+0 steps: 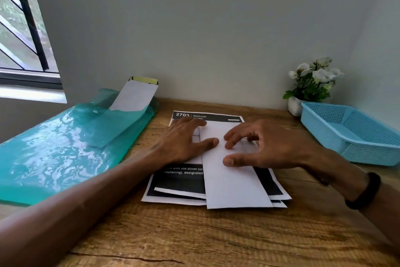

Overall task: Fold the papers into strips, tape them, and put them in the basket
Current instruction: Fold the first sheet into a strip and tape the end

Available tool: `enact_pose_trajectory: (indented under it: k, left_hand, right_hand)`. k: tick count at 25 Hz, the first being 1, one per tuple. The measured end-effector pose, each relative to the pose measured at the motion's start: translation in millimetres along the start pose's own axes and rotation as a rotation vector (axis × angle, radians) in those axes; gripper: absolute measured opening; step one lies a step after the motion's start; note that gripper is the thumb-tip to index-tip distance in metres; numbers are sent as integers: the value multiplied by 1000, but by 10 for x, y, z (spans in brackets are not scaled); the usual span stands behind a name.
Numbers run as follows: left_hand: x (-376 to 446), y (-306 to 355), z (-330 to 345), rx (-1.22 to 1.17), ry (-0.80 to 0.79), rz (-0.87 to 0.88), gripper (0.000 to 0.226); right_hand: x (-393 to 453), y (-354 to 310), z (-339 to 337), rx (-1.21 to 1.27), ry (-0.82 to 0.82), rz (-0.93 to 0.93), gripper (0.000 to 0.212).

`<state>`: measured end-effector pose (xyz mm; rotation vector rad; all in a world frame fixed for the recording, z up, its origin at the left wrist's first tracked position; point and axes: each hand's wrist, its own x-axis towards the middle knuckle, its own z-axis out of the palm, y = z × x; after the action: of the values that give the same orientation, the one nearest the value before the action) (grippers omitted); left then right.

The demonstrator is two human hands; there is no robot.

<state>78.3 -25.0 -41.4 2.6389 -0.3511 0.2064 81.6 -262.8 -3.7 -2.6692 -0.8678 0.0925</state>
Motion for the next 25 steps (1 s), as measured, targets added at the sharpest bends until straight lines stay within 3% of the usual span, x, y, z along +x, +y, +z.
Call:
enact_pose_trajectory:
  k: [8, 20, 25]
  left_hand:
    - [9, -10, 11, 31, -75, 16, 69]
    - [-14, 66, -68, 297, -441, 1, 135]
    - [-27, 75, -66, 296, -441, 3, 147]
  right_hand:
    - [60, 111, 178, -190, 11, 57, 59]
    - [220, 317, 359, -240, 107, 45, 54]
    - [18, 174, 213, -214, 112, 23, 53]
